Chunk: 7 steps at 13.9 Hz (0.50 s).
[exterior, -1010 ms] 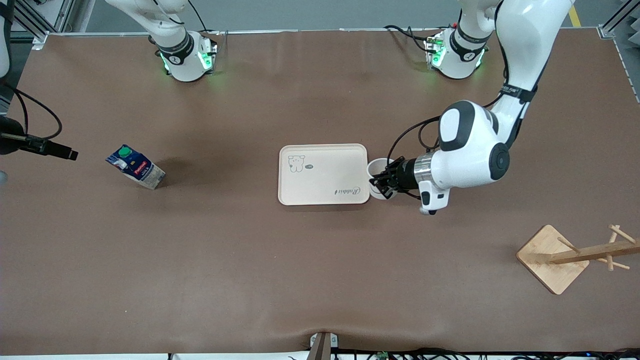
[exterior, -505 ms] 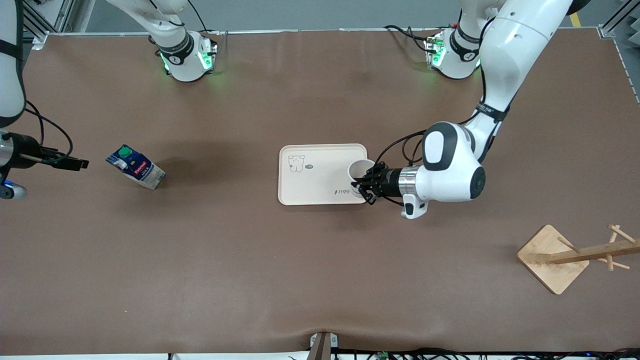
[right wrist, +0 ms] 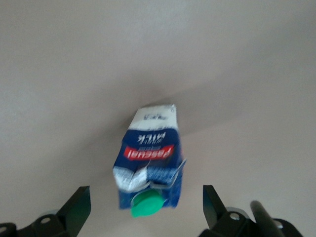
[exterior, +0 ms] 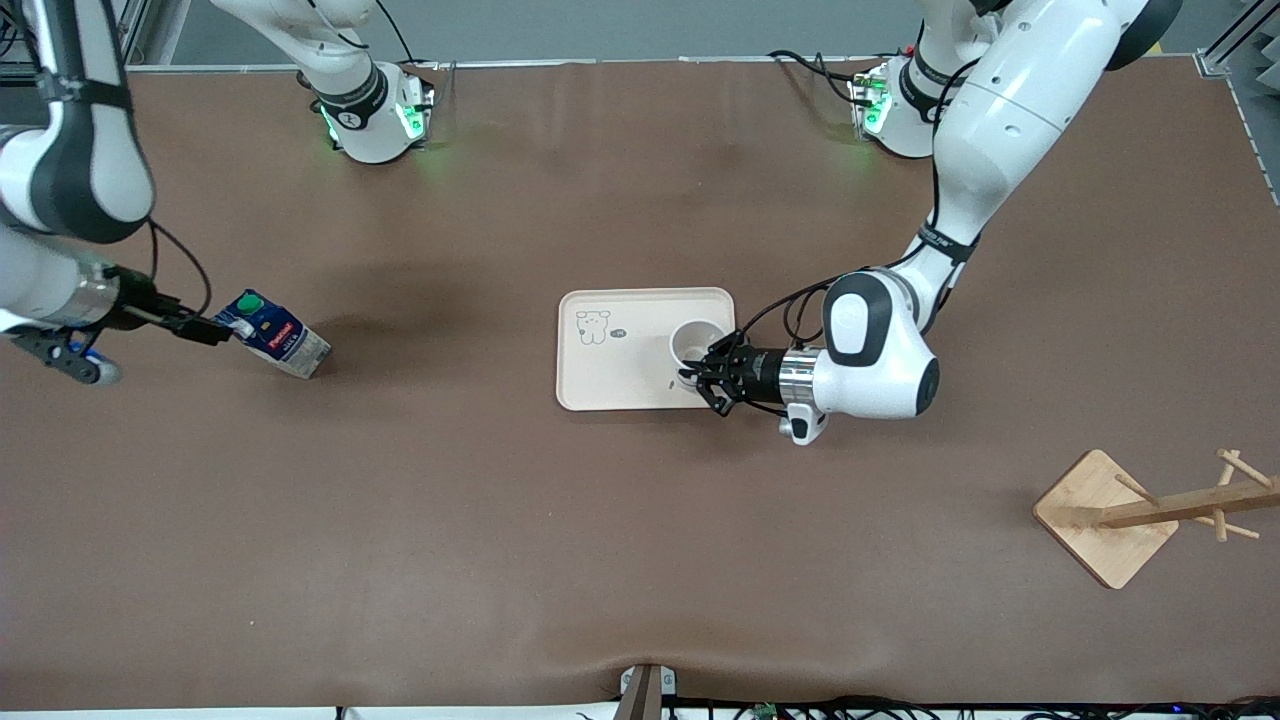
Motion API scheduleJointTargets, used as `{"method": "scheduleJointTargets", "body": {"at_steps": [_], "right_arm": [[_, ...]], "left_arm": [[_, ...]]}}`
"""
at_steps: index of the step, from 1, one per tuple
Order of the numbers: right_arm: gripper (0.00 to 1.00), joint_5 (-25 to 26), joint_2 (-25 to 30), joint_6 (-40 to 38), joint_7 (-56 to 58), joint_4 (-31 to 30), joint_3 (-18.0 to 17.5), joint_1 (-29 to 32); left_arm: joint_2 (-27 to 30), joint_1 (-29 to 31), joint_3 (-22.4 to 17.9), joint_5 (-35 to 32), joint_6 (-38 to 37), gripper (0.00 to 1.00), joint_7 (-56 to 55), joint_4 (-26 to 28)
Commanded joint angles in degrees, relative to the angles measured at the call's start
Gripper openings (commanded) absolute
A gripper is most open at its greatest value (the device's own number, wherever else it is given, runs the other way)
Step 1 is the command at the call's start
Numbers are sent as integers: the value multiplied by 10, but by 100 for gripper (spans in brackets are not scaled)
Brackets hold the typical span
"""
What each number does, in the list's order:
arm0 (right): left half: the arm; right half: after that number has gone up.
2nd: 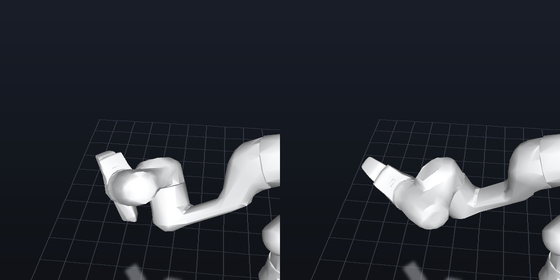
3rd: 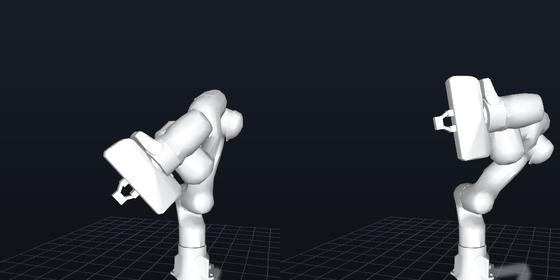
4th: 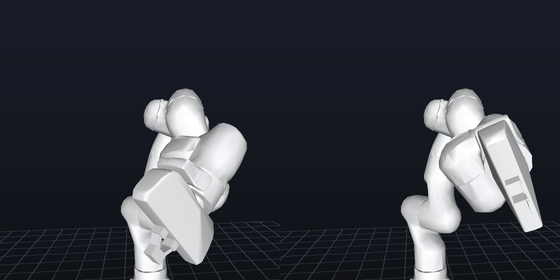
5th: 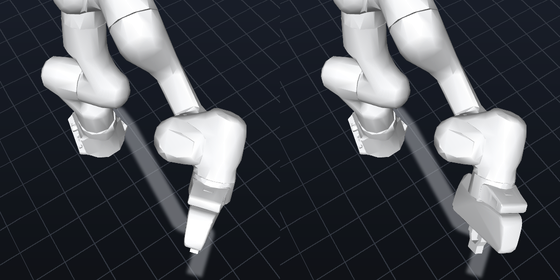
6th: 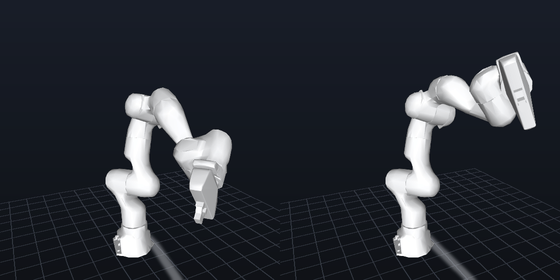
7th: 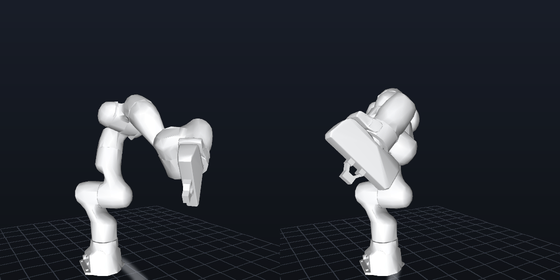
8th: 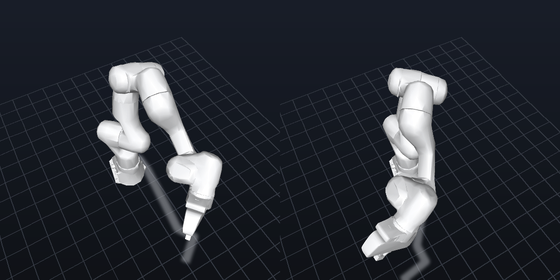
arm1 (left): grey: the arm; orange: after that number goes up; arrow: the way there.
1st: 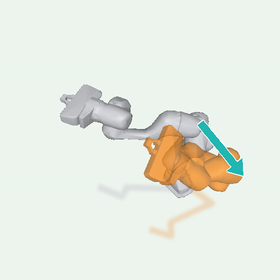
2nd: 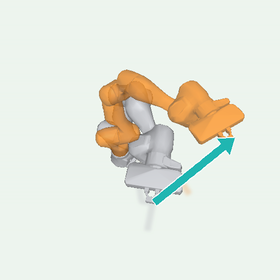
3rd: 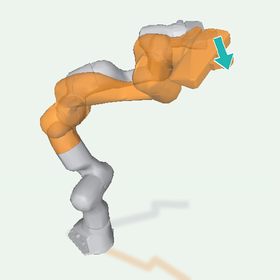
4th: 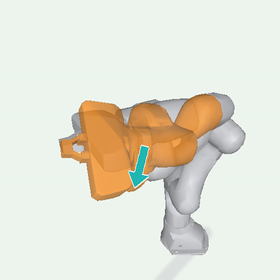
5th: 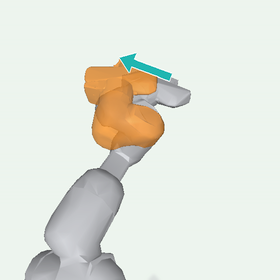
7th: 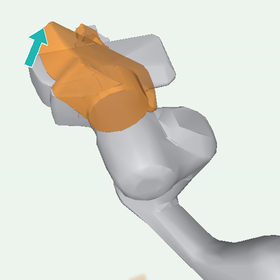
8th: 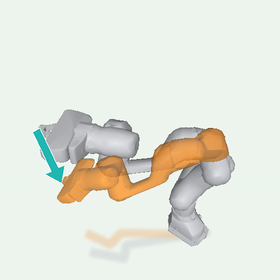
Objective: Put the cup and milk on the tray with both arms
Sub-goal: 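Lower the cup onto the tray while the right gripper grasps the milk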
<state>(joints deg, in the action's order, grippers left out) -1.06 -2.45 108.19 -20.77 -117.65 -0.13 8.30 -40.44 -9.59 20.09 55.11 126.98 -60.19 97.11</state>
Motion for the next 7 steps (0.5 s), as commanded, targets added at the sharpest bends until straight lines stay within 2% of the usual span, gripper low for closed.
{"method": "scheduleJointTargets", "body": {"at_steps": [1, 2, 5, 6, 7], "right_arm": [[100, 1, 49, 26, -30, -59, 1, -13], [100, 1, 54, 43, -30, -78, 0, -13], [100, 5, 81, 159, -28, -165, 1, -13], [100, 8, 81, 172, -28, -173, 1, -13], [100, 8, 81, 186, -28, -183, 0, -13]], "left_arm": [[-18, -6, -2, 14, 9, 0, -19, -13], [-21, -6, -3, 13, 9, 0, -30, -12], [-26, -7, -6, 4, 8, 2, -48, -10], [-30, -8, -7, 3, 8, 30, -48, -11], [-30, -8, -7, -2, 8, 78, -47, -12]]}}
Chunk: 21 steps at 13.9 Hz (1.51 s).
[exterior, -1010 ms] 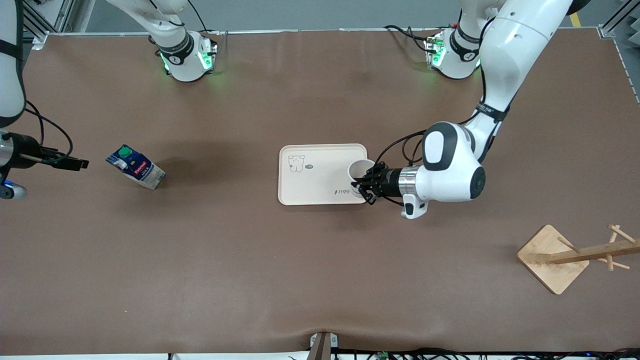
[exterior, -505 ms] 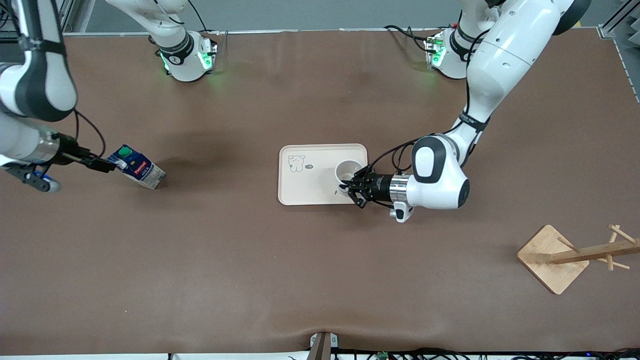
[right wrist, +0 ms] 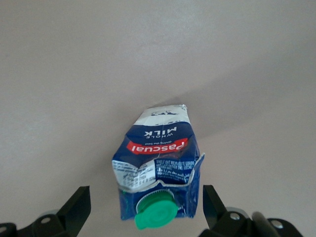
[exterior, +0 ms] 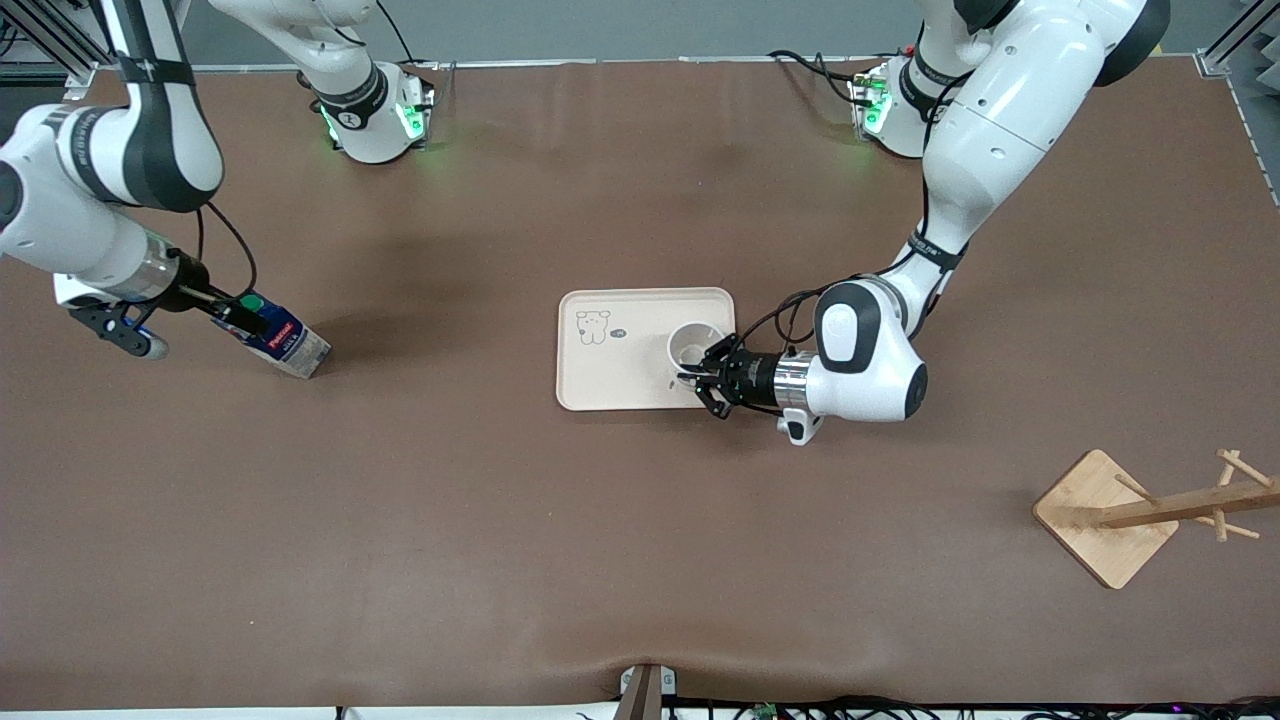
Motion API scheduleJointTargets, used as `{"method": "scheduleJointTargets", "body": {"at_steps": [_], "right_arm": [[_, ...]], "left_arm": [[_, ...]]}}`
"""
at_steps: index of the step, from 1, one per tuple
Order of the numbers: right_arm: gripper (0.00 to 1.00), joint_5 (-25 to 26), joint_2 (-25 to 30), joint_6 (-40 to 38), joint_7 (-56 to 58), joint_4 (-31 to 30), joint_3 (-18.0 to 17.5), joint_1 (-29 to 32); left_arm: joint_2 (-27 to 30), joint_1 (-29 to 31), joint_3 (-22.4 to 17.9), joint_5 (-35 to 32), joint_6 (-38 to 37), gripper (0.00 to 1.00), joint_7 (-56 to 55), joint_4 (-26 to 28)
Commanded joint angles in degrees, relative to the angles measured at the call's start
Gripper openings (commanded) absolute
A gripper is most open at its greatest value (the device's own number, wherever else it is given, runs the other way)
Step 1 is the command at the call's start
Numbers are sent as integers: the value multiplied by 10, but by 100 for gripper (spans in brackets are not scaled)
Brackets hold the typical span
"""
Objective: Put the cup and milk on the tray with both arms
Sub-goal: 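Lift the milk carton with the right gripper while the left gripper withdraws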
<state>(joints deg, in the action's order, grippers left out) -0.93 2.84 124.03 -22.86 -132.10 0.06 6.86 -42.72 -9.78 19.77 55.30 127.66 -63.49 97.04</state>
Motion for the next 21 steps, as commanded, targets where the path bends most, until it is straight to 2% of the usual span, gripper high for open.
{"method": "scheduleJointTargets", "body": {"at_steps": [1, 2, 4, 5, 6, 7, 8, 10, 12, 13, 14, 16, 18, 21], "right_arm": [[96, 7, 29, 51, -7, -53, -1, 1], [65, 7, 30, 61, -4, -64, -1, 2], [39, 6, 26, 64, 57, -64, 1, 12], [30, 6, 25, 60, 74, -61, 1, 19], [9, 6, 24, 55, 83, -52, 1, 23], [0, 6, 25, 24, 86, -36, 1, 23], [0, 1, 21, -41, 74, -3, 1, 21], [0, -1, -11, -184, 72, 105, 0, 19], [0, -16, -51, -308, 72, 219, -2, 5], [0, -48, -65, -335, 73, 255, -1, -3], [0, -72, -69, -336, 70, 268, -1, -11], [0, -81, -69, -339, 65, 290, -2, -60], [0, -110, -69, -339, 22, 294, -2, -135], [0, -152, -93, -300, -79, 303, -2, -248]], "left_arm": [[-6, -9, -3, -25, 1, 100, -14, -12], [-3, -9, -3, -45, 1, 100, -15, -13], [11, -8, -3, -53, -2, 100, -16, -14], [23, -4, -4, -53, -6, 100, -16, -14], [39, 0, -4, -55, -12, 100, -16, -15], [56, 3, -4, -66, -22, 100, -16, -18], [73, 7, -4, -85, -31, 100, -16, -22], [111, 30, -4, -135, -62, 100, -16, -32], [127, 56, -4, -195, -130, 100, -16, -73], [127, 69, -4, -235, -173, 100, -16, -104], [127, 83, -3, -271, -214, 100, -16, -136], [138, 105, -3, -327, -259, 100, -11, -173], [163, 122, -3, -379, -262, 100, -9, -174], [192, 133, -3, -514, -263, 100, 13, -174]]}}
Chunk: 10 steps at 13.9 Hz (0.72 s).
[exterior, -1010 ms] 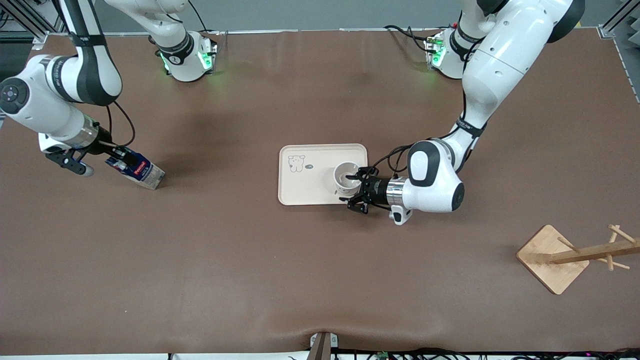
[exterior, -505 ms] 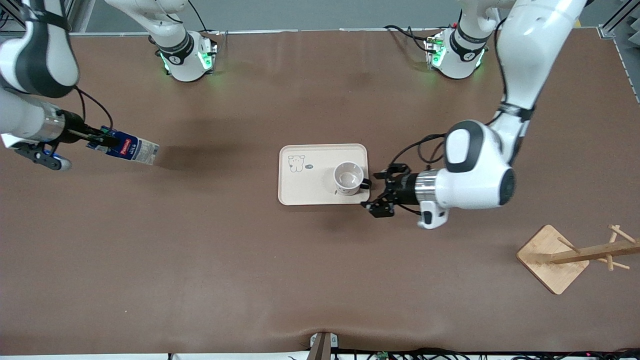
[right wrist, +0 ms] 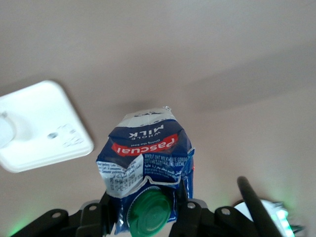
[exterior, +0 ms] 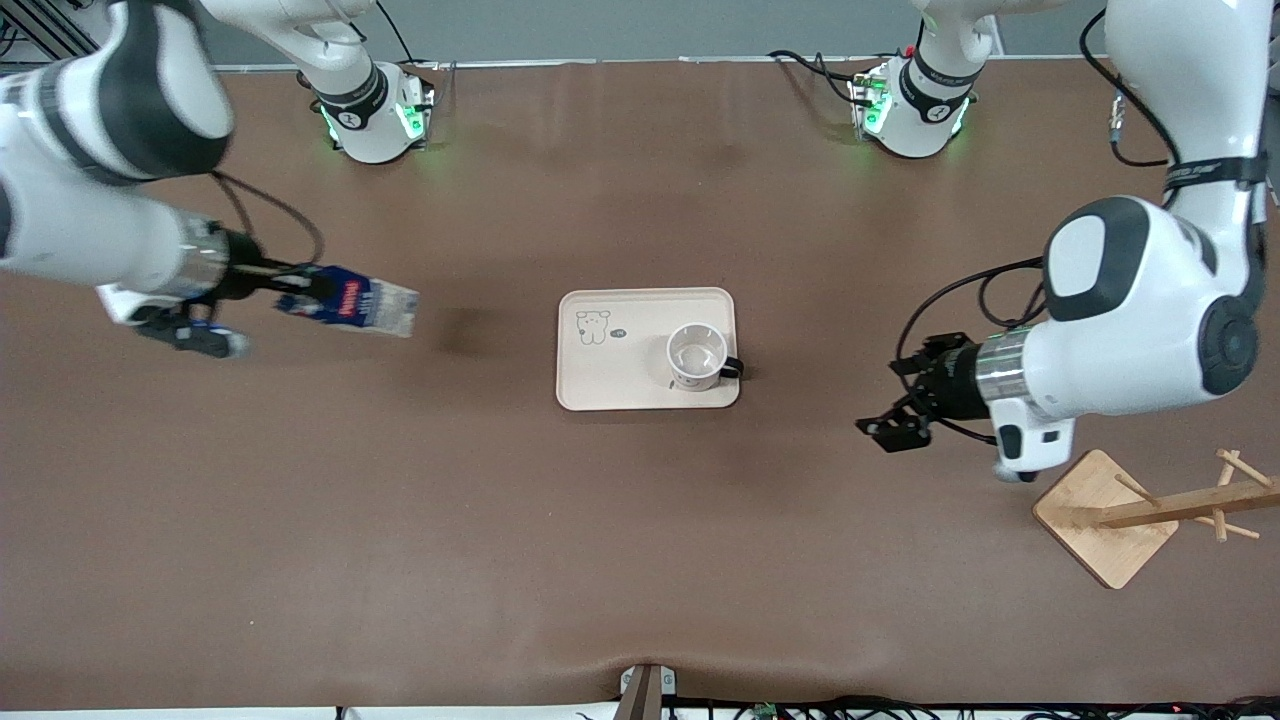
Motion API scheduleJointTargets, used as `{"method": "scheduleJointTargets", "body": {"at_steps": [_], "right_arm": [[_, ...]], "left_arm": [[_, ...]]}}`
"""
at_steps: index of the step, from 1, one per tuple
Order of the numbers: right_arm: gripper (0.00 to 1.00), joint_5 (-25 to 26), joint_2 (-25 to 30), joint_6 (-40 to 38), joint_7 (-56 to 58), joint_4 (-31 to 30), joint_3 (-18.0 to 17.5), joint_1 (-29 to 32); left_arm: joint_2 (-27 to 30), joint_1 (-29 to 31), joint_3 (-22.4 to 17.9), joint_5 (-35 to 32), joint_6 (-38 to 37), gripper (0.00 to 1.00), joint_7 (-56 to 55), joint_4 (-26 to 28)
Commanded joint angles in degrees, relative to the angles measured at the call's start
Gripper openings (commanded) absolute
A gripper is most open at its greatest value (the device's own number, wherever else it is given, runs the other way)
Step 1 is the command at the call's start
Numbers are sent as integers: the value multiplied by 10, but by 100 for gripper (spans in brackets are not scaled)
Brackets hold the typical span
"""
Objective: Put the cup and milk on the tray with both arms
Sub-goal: 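Lift the milk carton with the right gripper while the left gripper withdraws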
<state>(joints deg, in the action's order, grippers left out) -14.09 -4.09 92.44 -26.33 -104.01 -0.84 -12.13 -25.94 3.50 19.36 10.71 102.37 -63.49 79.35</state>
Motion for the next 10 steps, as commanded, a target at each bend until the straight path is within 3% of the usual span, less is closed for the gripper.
{"method": "scheduleJointTargets", "body": {"at_steps": [1, 5, 10], "right_arm": [[0, -22, -38, 43, -67, 29, 7, -91], [0, -19, -105, 156, -229, 41, 8, -197], [0, -16, -146, 194, -239, 43, 8, -230]], "left_arm": [[33, 0, 1, -110, -12, 100, 34, 3], [86, 24, 1, -191, -59, 100, 166, 3], [120, 66, 1, -191, -119, 100, 300, 2]]}}
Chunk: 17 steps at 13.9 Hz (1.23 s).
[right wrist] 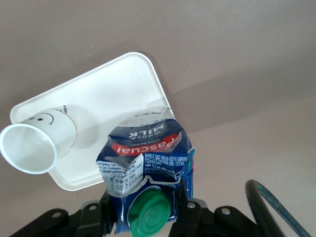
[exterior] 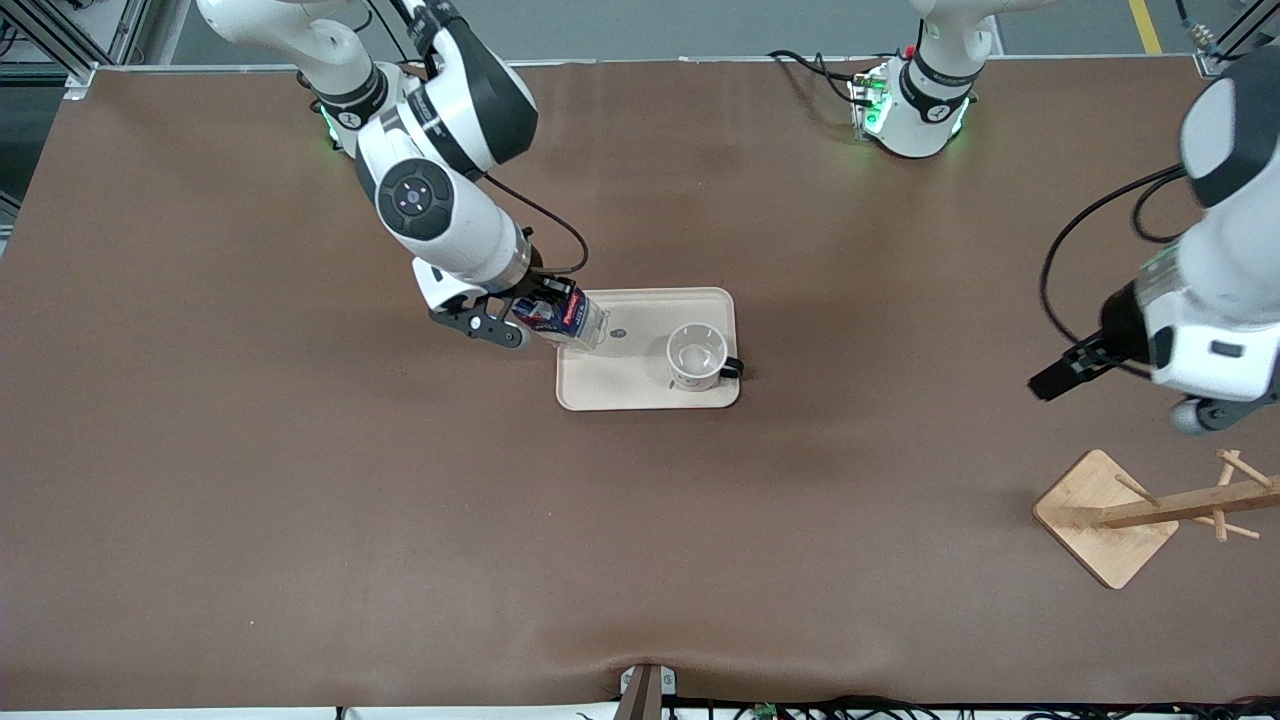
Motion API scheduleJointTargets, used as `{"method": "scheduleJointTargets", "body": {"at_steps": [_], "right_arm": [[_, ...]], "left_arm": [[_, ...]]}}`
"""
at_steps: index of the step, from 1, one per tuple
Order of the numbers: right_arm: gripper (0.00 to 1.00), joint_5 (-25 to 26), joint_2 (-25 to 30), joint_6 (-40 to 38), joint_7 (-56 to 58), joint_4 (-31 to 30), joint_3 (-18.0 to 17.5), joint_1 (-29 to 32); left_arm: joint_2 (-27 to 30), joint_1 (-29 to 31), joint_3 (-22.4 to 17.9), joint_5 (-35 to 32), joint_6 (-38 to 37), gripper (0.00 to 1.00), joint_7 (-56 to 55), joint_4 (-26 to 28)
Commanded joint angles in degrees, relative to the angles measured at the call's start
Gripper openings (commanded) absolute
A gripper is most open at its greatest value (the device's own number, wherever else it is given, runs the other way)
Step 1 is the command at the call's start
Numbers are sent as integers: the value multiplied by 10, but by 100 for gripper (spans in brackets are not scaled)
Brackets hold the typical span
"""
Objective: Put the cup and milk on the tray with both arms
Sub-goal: 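Move the milk carton with the right gripper over the tray beside the cup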
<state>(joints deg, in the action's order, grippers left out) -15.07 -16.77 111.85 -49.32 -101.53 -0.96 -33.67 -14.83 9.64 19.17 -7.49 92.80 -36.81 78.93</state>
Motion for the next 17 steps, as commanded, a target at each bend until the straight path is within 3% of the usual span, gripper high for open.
{"method": "scheduleJointTargets", "body": {"at_steps": [1, 12, 13, 14, 17], "right_arm": [[0, -5, -20, 9, -10, 17, 10, -22], [0, 19, -41, 42, -10, 14, 10, -44], [78, 17, -49, 39, -14, 15, 10, -43], [100, 23, -64, 35, -26, 18, 11, -41], [100, 44, -71, 33, -37, 19, 11, -53]], "left_arm": [[9, 7, 2, -8, -47, 100, 46, -1], [2, 21, 4, 0, -68, 100, 89, -33], [5, 24, 4, 1, -68, 100, 89, -33], [8, 28, 5, 3, -69, 100, 89, -33], [15, 28, 6, 20, -77, 100, 90, -33]]}}
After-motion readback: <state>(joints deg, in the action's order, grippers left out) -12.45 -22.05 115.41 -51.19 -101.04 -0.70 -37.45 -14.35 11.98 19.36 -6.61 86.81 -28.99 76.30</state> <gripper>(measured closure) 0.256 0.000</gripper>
